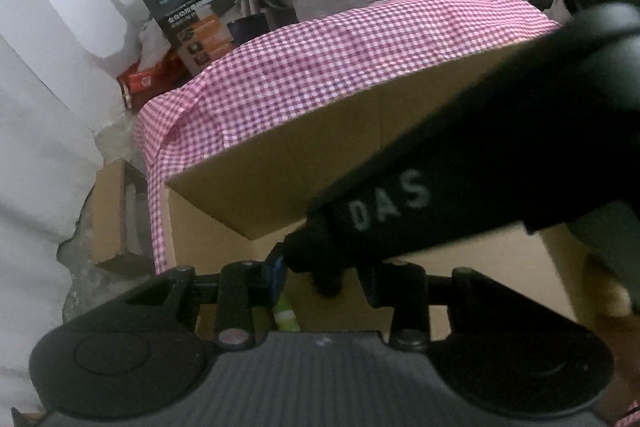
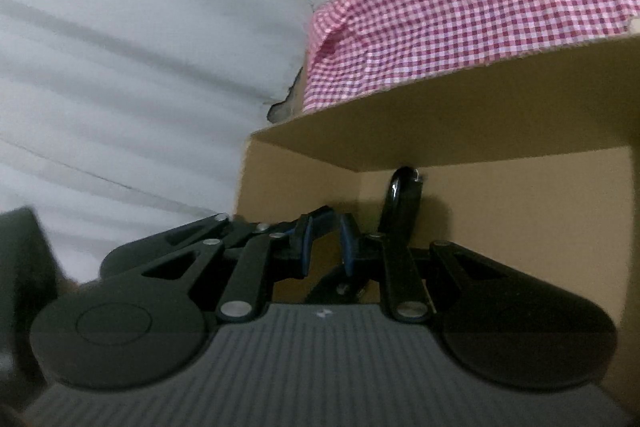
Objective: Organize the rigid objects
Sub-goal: 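Lower the black case into the box and open the right gripper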
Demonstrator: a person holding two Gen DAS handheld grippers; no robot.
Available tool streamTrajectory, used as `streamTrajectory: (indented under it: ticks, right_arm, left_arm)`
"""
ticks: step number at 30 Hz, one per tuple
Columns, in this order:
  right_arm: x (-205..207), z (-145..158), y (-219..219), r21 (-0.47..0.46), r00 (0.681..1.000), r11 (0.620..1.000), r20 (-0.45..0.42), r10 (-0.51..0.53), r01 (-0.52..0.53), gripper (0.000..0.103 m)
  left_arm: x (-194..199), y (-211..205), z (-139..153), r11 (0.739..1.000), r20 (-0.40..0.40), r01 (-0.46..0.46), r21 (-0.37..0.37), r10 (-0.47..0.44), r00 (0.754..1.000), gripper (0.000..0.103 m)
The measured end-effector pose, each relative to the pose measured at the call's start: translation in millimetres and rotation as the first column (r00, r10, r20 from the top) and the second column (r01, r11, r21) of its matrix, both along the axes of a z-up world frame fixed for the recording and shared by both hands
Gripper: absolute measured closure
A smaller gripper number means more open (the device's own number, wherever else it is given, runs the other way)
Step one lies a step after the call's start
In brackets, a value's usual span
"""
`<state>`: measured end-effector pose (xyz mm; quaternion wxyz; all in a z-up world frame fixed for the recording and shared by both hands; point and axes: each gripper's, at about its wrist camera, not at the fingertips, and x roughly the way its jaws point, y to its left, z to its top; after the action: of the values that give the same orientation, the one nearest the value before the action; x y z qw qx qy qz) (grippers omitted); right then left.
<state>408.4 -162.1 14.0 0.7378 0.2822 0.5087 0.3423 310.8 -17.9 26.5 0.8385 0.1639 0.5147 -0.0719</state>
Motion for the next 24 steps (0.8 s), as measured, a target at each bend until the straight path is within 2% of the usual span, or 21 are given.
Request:
streamTrajectory:
  ticks: [4,6,10,14,18,24]
  right_arm:
    - [1.1,-2.0,-3.5,0.009,1.0,1.0,0.002,-0.009,0.009,0.087]
    - [-3.0,2.8,-9.1,0.011,1.0,1.0,0.015,-0.013,0.013,0.087]
    - [-15.2,14.4,-27.5,0.011,0.998,0.999,0.055,-0.034,0.033,0.085]
    - [-40.8,34.6,-54.8,0.024,0.989,0.998,0.129,-0.067,0.064,0.074]
    - [-93.0,62.3,-89.7,0.031,0.963,0.995,0.249,-0.103,0.098,0.07]
    - [-197.7,86.2,-146.0,0.042,0.897,0.988,0.415,-0.153,0.149,0.066]
  left_arm:
    - [-4.0,-0.4,5.4,1.0,0.007,0.01,-0.022,-0.01,1.0,0.06]
    - [-5.1,-0.9,9.5,0.999,0.014,0.016,-0.042,-0.015,1.0,0.053]
    - [-18.0,-5.0,24.9,0.998,0.053,0.038,-0.059,-0.035,0.998,0.045]
    - [-38.4,-7.8,47.4,0.995,0.105,0.062,-0.084,-0.053,0.993,0.038]
    - [-70.2,-10.9,73.6,0.989,0.167,0.098,-0.109,-0.079,0.983,0.032]
    - [-131.8,-17.9,105.6,0.973,0.238,0.16,-0.164,-0.118,0.964,0.028]
